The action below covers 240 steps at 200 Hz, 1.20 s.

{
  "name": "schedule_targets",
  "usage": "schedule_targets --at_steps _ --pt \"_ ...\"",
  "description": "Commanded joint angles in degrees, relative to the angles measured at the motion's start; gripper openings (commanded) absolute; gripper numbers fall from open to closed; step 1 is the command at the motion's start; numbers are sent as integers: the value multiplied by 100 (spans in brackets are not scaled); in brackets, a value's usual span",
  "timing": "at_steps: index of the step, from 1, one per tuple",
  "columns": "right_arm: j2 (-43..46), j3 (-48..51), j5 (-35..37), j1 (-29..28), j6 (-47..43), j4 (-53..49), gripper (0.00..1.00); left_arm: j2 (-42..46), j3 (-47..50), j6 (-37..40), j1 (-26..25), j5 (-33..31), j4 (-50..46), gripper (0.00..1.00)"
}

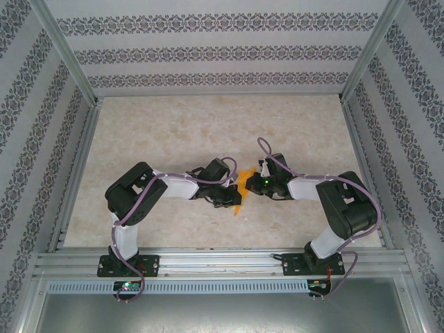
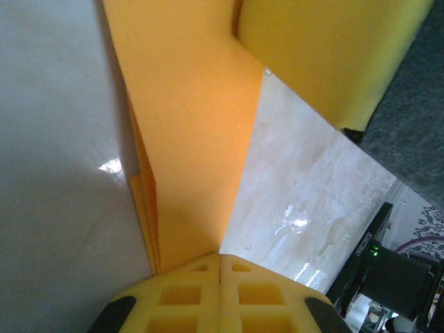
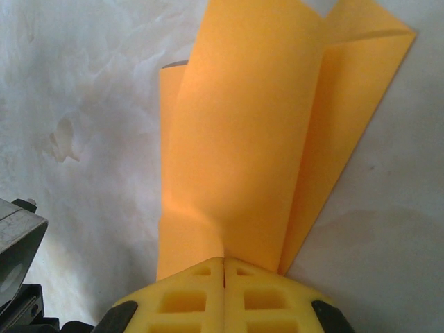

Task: Fold a paper plane with a square sheet of paper (fold left side to right side)

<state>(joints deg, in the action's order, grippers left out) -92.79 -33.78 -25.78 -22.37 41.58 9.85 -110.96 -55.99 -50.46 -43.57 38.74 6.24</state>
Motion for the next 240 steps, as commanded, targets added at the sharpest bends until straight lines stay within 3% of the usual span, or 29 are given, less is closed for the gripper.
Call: schedule_targets --at_steps 1,41,93,240 --pt "-178 159 272 -129 -142 -958 0 -215 84 44 -73 -315 -499 1" --pt "482 -40 77 -76 -150 -888 0 -286 -130 368 -133 -727 -1267 0" --pt "1207 196 -21 40 -186 -879 0 -422 -215 405 -160 -798 -1325 0" --pt "768 346 -262 -276 23 6 0 -462 -309 488 -169 -794 -1477 0"
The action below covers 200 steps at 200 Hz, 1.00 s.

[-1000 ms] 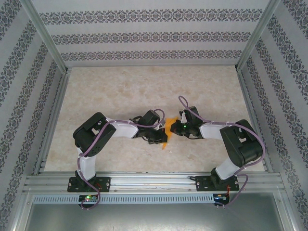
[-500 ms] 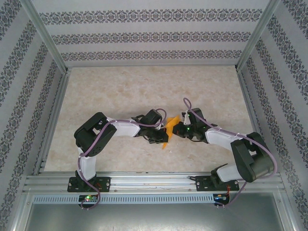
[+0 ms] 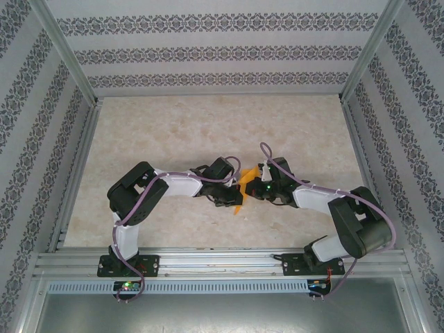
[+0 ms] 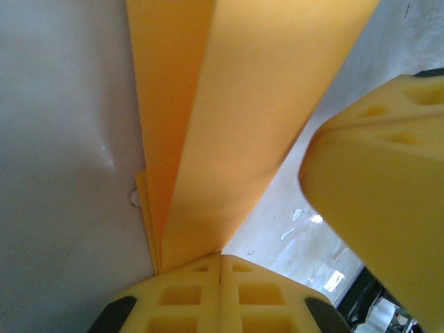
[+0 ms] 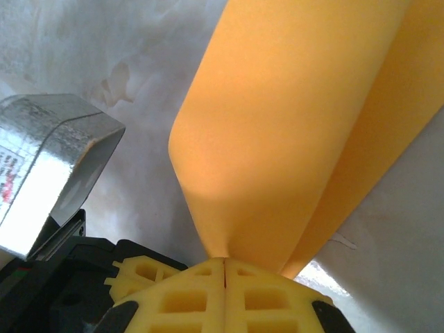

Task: Fold a paper plane with a square sheet of paper (fold left side to right side)

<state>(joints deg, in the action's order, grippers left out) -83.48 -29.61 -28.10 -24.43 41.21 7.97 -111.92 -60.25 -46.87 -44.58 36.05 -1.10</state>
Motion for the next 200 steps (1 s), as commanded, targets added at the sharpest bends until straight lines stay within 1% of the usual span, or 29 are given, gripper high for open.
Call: schedule_targets --at_steps 1,123,200 --pt "-170 -72 -30 -71 61 200 0 -366 118 132 -69 -523 -742 0" --pt "-699 -116 554 -65 -287 -5 0 -325 143 134 -86 -637 -983 0" --pt "-739 -227 554 212 -350 -28 0 -366 135 156 -113 -708 -1155 0"
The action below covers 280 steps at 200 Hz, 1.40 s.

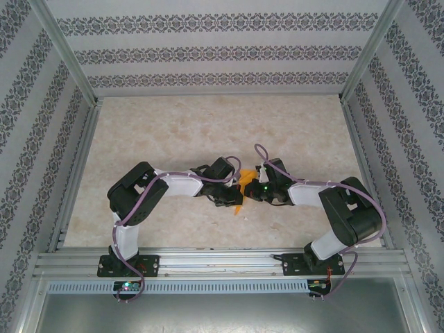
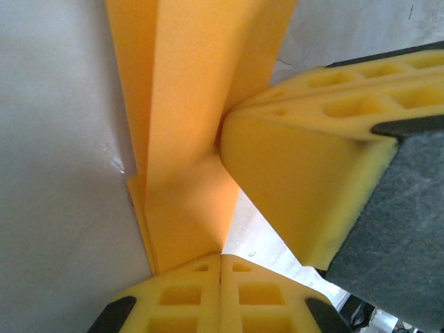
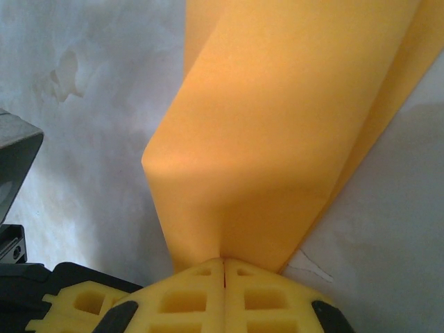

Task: Fold a paper plane with a square sheet of paper (fold left side to right side)

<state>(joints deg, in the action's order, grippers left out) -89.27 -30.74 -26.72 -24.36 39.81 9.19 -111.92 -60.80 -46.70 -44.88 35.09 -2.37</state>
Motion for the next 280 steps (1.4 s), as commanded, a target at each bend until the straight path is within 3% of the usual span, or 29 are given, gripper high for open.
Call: schedule_targets --at_steps 1,280 --pt "-165 -115 410 209 -215 -148 0 -366 186 141 -82 -615 -1028 0" --pt "-718 -953 273 1294 -782 -598 0 -425 197 134 -91 -575 -994 0"
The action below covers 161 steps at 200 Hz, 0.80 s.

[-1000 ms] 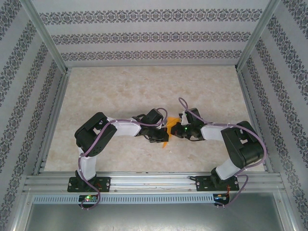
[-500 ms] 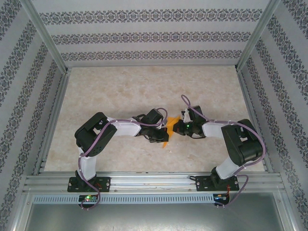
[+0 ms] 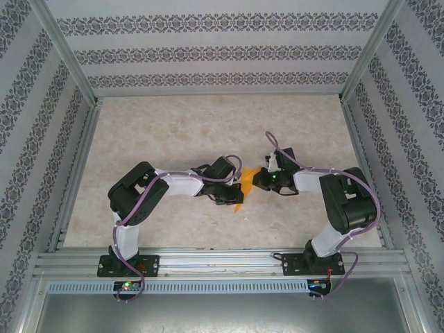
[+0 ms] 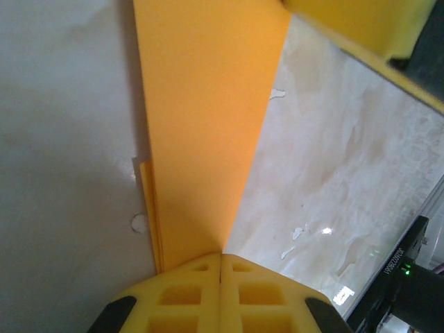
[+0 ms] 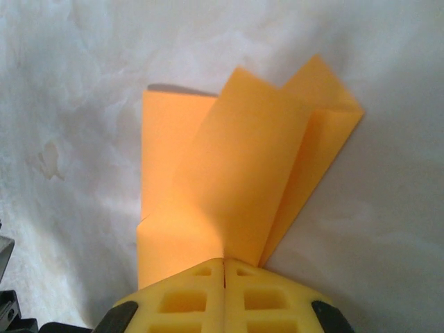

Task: Fold a paper plane with a square sheet of paper (fold left side to right side)

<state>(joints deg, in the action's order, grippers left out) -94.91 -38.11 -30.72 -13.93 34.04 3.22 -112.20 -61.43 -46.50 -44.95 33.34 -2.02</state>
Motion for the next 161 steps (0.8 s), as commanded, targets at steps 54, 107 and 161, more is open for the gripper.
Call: schedule_targets --at_steps 54,107,161 --pt "-332 -389 646 415 -273 -32 0 -399 257 112 -83 -399 -1028 0" --pt "-449 -620 603 577 -342 -144 0 -399 261 98 -80 -397 -1028 0" --pt "-572 -938 567 723 -415 -303 0 -399 289 104 -83 -389 -985 0"
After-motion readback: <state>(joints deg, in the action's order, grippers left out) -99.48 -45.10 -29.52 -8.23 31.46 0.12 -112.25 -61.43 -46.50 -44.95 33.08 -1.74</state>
